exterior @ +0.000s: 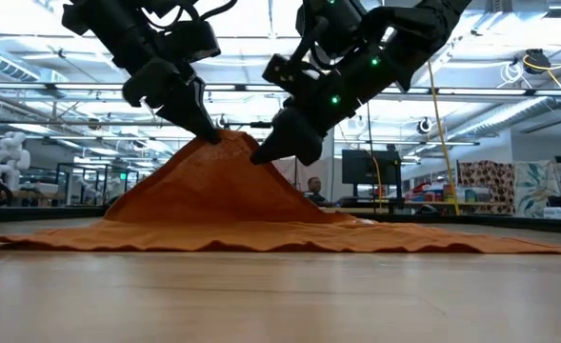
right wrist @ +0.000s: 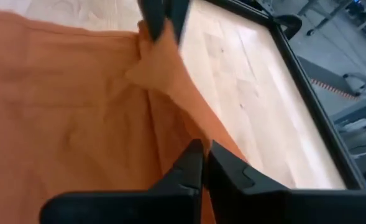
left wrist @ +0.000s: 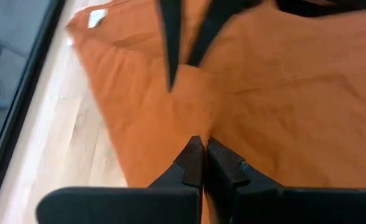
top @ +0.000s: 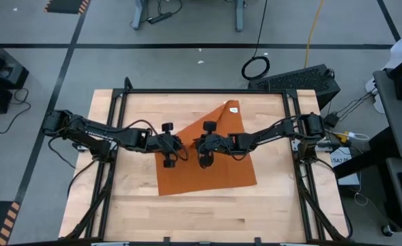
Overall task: Roll towel into tight, uniform cylinder
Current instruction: Fold the brown towel
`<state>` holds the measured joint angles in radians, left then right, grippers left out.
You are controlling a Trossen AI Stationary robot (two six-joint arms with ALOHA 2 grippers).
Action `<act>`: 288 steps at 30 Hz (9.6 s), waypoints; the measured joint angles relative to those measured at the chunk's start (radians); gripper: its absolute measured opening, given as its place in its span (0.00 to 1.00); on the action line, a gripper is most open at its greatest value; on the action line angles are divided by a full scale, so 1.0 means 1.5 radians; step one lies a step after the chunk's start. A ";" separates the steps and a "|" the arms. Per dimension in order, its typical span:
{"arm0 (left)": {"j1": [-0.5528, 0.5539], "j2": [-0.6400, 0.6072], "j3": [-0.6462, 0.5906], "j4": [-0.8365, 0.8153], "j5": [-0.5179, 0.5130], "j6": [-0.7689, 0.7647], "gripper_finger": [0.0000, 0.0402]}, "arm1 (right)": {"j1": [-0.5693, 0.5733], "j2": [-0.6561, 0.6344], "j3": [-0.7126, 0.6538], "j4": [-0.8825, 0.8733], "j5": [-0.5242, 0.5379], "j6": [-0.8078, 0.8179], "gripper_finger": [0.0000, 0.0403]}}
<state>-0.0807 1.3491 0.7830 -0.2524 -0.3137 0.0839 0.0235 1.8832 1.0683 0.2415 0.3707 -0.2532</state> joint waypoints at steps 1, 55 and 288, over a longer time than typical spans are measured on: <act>0.000 0.000 0.000 0.000 -0.011 -0.021 0.03 | 0.000 0.000 0.000 0.001 -0.001 0.011 0.03; -0.122 0.105 -0.001 0.121 -0.385 0.071 0.59 | -0.032 -0.001 0.000 0.045 -0.095 0.196 0.00; -0.178 0.016 -0.001 -0.191 -0.436 -0.117 0.00 | -0.157 -0.370 -0.038 -0.782 -0.157 0.311 0.00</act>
<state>-0.3475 1.3735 0.7822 -0.5390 -0.9671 -0.0921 -0.2114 1.3277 1.0111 -0.9308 0.1351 0.2136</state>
